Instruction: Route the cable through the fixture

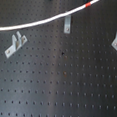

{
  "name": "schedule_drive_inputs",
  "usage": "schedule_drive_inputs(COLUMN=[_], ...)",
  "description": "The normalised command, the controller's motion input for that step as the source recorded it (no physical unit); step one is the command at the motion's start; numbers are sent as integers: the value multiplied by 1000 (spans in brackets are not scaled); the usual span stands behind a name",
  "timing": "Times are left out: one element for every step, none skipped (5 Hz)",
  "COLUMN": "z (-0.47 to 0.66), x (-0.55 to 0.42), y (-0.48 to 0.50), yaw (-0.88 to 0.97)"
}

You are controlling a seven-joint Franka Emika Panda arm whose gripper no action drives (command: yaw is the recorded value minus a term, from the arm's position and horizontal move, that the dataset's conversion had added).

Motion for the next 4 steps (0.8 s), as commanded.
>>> schedule_drive_inputs(z=[305, 174, 146, 200], x=[-158, -236, -86, -25], y=[162, 170, 23, 26], yaw=[-466, -680, -843, -865])
